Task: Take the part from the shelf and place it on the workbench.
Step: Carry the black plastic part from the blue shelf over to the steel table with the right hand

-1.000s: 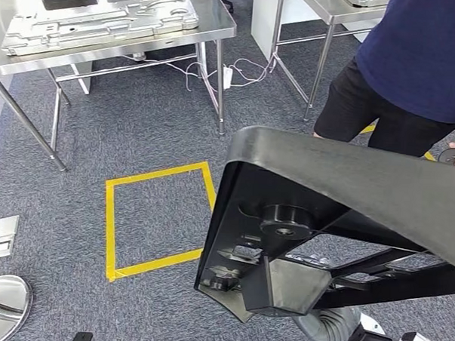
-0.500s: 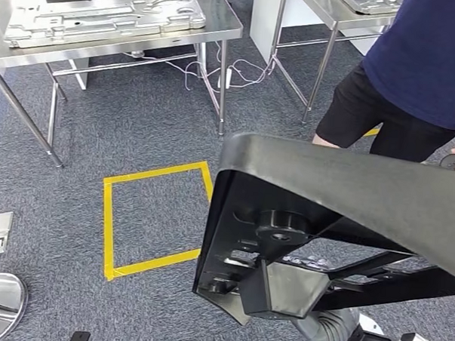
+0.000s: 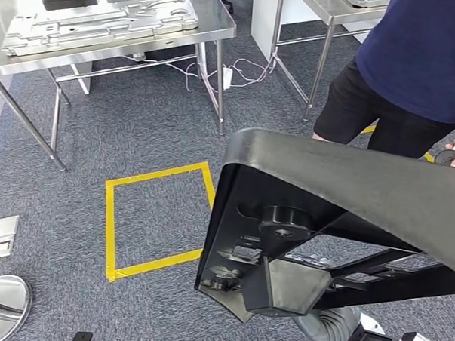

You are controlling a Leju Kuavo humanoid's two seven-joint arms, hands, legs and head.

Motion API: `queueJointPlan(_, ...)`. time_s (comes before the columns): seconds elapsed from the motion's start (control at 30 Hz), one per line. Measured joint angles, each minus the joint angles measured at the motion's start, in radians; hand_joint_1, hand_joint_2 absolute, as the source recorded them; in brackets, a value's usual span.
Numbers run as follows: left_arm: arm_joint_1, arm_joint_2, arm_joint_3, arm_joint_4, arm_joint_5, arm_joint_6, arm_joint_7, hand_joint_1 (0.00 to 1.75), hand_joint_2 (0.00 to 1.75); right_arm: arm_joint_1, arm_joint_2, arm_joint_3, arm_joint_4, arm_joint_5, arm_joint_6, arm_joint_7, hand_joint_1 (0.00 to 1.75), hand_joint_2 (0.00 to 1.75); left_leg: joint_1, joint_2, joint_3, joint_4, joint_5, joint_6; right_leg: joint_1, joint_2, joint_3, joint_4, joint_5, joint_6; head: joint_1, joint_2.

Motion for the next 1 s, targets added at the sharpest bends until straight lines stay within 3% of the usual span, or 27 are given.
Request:
queueJointPlan(0.03, 0.001, 0.0, 0.0, 0.0, 0.0, 0.0, 0.0, 0.0, 1.75, 0.0, 0.0, 0.0, 0.0, 0.0, 0.0, 0.0, 1.75, 1.75, 0.0, 0.0, 0.003, -0.007, 0.016, 0.002, 0.0, 0.0, 0.001, 0.0, 0.0, 0.0, 0.0, 0.0)
queueJointPlan(0.07, 0.001, 0.0, 0.0, 0.0, 0.0, 0.0, 0.0, 0.0, 1.75, 0.0, 0.0, 0.0, 0.0, 0.0, 0.0, 0.0, 1.75, 1.75, -0.001, 0.0, 0.024, -0.054, 0.05, 0.005, 0.001, 0.001, 0.003, 0.0, -0.001, 0.001, 0.0, 0.0)
queueJointPlan(0.13, 0.0, 0.0, 0.0, 0.0, 0.0, 0.0, 0.0, 0.0, 1.75, -0.001, 0.0, 0.0, 0.0, 0.0, 0.0, 0.0, 1.75, 1.75, -0.004, 0.0, 0.084, -0.191, 0.12, 0.017, 0.003, 0.003, 0.007, 0.001, -0.004, 0.004, 0.0, 0.0)
queueJointPlan(0.17, -0.001, 0.001, 0.0, 0.0, 0.0, 0.0, 0.0, 0.0, 1.75, -0.001, 0.0, 0.0, 0.0, 0.0, 0.0, 0.0, 1.75, 1.75, -0.006, -0.001, 0.106, -0.241, 0.138, 0.023, 0.004, 0.003, 0.007, 0.001, -0.005, 0.007, 0.0, 0.0)
queueJointPlan(0.3, -0.002, 0.002, 0.0, 0.0, 0.0, 0.0, 0.0, 0.0, 1.75, -0.001, 0.0, 0.0, 0.0, 0.0, 0.0, 0.0, 1.75, 1.75, -0.008, -0.001, 0.118, -0.281, 0.14, 0.034, 0.004, 0.004, 0.002, 0.002, -0.007, 0.026, 0.0, 0.0)
queueJointPlan(0.37, -0.002, 0.002, 0.0, 0.0, 0.0, 0.0, 0.0, 0.0, 1.75, -0.002, 0.0, 0.0, -0.001, 0.0, 0.0, 0.0, 1.75, 1.75, -0.002, 0.001, 0.12, -0.289, 0.145, 0.042, 0.003, 0.004, -0.014, 0.046, -0.041, 0.035, 0.001, 0.0)
queueJointPlan(0.4, -0.002, 0.002, 0.0, 0.0, 0.0, 0.0, 0.0, 0.0, 1.75, -0.002, 0.0, 0.0, -0.001, 0.0, 0.0, 0.0, 1.75, 1.75, -0.001, 0.002, 0.121, -0.29, 0.146, 0.044, 0.002, 0.005, -0.037, 0.097, -0.072, 0.038, 0.001, 0.0)
queueJointPlan(0.47, -0.002, 0.002, 0.0, 0.0, 0.0, 0.0, 0.0, 0.0, 1.75, -0.001, 0.0, 0.0, 0.0, 0.0, 0.0, 0.0, 1.75, 1.75, -0.001, 0.003, 0.12, -0.29, 0.146, 0.046, 0.001, 0.005, -0.098, 0.228, -0.13, 0.043, 0.001, 0.0)
queueJointPlan(0.5, -0.001, 0.002, 0.0, 0.0, 0.0, 0.0, 0.0, 0.0, 1.75, 0.0, 0.0, 0.0, 0.0, 0.0, 0.0, 0.0, 1.75, 1.75, -0.001, 0.004, 0.121, -0.29, 0.145, 0.046, 0.0, 0.004, -0.117, 0.27, -0.139, 0.045, 0.001, 0.0)
queueJointPlan(0.53, -0.001, 0.002, 0.0, 0.0, 0.0, 0.0, 0.0, 0.0, 1.75, 0.0, 0.0, 0.0, 0.0, 0.0, 0.0, 0.0, 1.75, 1.75, 0.0, 0.004, 0.122, -0.29, 0.145, 0.046, 0.0, 0.004, -0.119, 0.274, -0.126, 0.048, 0.001, 0.0)
queueJointPlan(0.57, -0.001, 0.001, 0.0, 0.0, 0.0, 0.0, 0.0, 0.0, 1.75, 0.0, 0.0, 0.0, 0.0, 0.0, 0.0, 0.0, 1.75, 1.75, 0.001, 0.004, 0.124, -0.289, 0.144, 0.045, -0.001, 0.004, -0.102, 0.235, -0.096, 0.05, 0.001, 0.0)
queueJointPlan(0.63, -0.002, 0.001, 0.0, 0.0, 0.0, 0.0, 0.0, 0.0, 1.75, 0.0, 0.0, 0.0, 0.001, 0.0, 0.0, 0.0, 1.75, 1.75, 0.0, 0.003, 0.127, -0.286, 0.14, 0.038, -0.002, 0.004, -0.039, 0.098, -0.027, 0.051, 0.001, 0.0)
queueJointPlan(0.7, -0.002, 0.001, 0.0, 0.0, 0.0, 0.0, 0.0, 0.0, 1.75, 0.0, 0.0, 0.0, 0.001, 0.0, 0.0, 0.0, 1.75, 1.75, -0.004, 0.001, 0.125, -0.281, 0.136, 0.029, -0.001, 0.005, -0.004, 0.015, -0.001, 0.044, 0.0, 0.0)
queueJointPlan(0.8, -0.002, 0.001, 0.0, 0.0, 0.0, 0.0, 0.0, 0.0, 1.75, 0.001, 0.0, 0.0, 0.0, 0.0, 0.0, 0.0, 1.75, 1.75, -0.005, 0.001, 0.123, -0.277, 0.133, 0.021, 0.0, 0.006, -0.003, 0.006, -0.002, 0.025, 0.0, 0.0)
queueJointPlan(0.87, -0.003, 0.0, 0.0, 0.0, 0.0, 0.0, 0.0, 0.0, 1.75, 0.0, 0.0, 0.0, 0.0, 0.0, 0.0, 0.0, 1.75, 1.75, -0.003, 0.001, 0.11, -0.241, 0.103, 0.012, -0.003, 0.004, -0.003, 0.004, 0.0, 0.012, 0.0, 0.0)
queueJointPlan(0.97, -0.002, 0.0, 0.0, 0.0, 0.0, 0.0, 0.0, 0.0, 1.75, 0.0, 0.0, 0.0, 0.0, 0.0, 0.0, 0.0, 1.75, 1.75, 0.001, 0.001, 0.028, -0.058, 0.011, 0.001, -0.003, 0.0, -0.005, 0.003, 0.0, 0.003, 0.0, 0.0)
queueJointPlan(1.0, 0.0, 0.0, 0.0, 0.0, 0.0, 0.0, 0.0, 0.0, 1.75, 0.0, 0.0, 0.0, 0.0, 0.0, 0.0, 0.0, 1.75, 1.75, 0.001, 0.001, 0.005, -0.008, -0.003, 0.0, -0.002, 0.0, -0.005, 0.004, 0.0, 0.003, 0.0, 0.0)
